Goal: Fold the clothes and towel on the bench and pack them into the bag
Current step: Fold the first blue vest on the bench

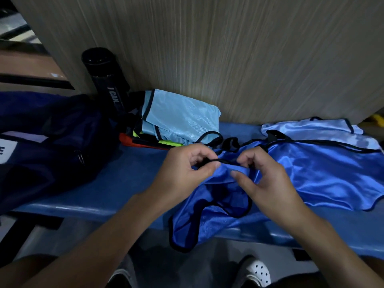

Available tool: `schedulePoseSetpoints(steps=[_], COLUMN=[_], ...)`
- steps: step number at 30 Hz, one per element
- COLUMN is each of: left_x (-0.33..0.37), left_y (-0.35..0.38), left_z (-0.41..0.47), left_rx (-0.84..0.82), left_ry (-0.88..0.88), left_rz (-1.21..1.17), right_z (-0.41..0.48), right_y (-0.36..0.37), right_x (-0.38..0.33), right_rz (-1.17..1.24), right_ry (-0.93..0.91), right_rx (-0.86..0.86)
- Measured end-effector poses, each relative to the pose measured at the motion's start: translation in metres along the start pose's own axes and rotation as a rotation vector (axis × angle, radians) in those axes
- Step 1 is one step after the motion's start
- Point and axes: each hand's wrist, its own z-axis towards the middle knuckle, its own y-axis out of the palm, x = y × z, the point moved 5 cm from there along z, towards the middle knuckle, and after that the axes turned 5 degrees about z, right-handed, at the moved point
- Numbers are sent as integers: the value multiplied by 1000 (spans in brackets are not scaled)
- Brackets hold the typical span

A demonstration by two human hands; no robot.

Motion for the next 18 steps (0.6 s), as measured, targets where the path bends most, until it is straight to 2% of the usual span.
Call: schedulePoseSetpoints(steps=[3, 5, 8, 10, 12, 15, 18], left_x=[-1, 0, 2, 1, 0, -3, -5], left_y=[-2, -4, 0, 4, 7, 9, 10], left_z=[1, 3, 1, 0, -1, -1, -1], left_rx=[65, 91, 63, 23, 10, 12, 9], left_ry=[-2, 18, 42, 54, 80, 83, 78], left_rz=[8, 5, 15, 41, 65, 76, 82], right_z=[-7, -13, -26, -35, -41, -44, -41], right_y=[-6, -7, 7, 20, 29, 30, 20], right_x=[-4, -9, -3, 8, 19, 19, 6], right_rz=[-149, -129, -79, -277, -485, -623, -553], right_ry=[-78, -108, -50, -35, -94, -191, -254], right_rx=[62, 46, -189, -342, -424, -395, -252])
